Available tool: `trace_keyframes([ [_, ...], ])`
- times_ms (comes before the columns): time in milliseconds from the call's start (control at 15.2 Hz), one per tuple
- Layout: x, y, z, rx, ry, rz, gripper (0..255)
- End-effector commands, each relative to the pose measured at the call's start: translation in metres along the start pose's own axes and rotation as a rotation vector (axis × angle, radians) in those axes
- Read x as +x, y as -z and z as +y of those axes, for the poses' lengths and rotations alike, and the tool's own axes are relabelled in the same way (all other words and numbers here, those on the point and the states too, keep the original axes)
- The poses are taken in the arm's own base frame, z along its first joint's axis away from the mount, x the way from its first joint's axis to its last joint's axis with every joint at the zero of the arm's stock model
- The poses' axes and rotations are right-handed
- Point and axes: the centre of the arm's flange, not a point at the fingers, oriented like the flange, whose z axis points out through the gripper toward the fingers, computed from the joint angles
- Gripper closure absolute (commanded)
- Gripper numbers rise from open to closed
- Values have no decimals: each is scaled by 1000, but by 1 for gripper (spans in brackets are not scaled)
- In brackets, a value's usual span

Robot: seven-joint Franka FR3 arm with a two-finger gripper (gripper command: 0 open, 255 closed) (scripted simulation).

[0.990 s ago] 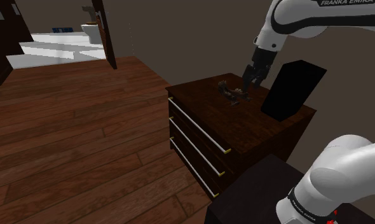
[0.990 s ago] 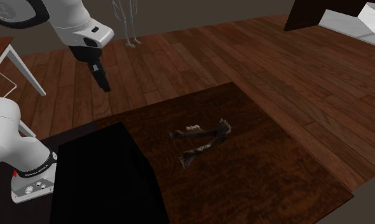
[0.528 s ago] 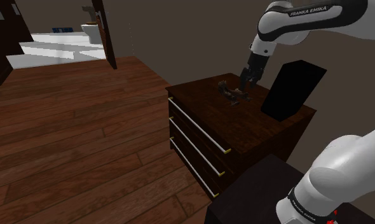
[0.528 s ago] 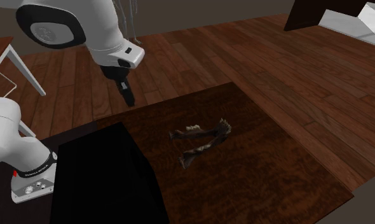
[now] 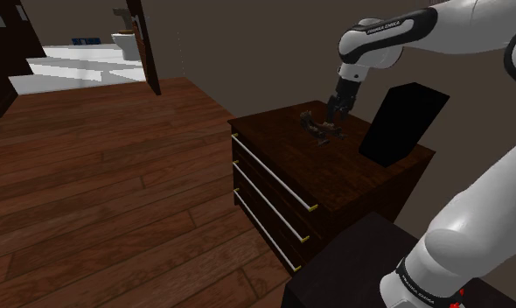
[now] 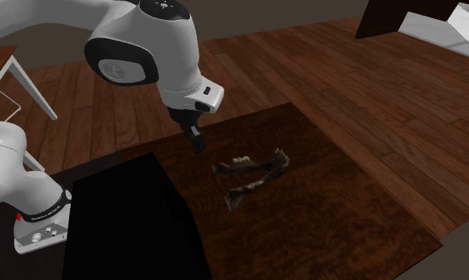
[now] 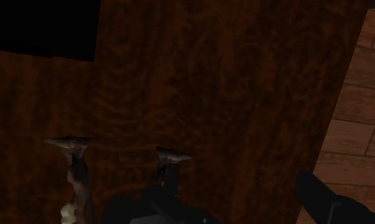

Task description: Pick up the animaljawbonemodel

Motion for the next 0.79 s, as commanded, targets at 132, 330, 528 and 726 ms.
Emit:
trace_keyframes([
  [132, 30, -15, 42, -1, -1, -7, 0],
  [330, 52, -27, 74, -1, -2, -13, 0],
  [528, 74, -39, 105, -1, -4, -18, 0],
  [726, 96, -51, 136, -1, -5, -23, 0],
])
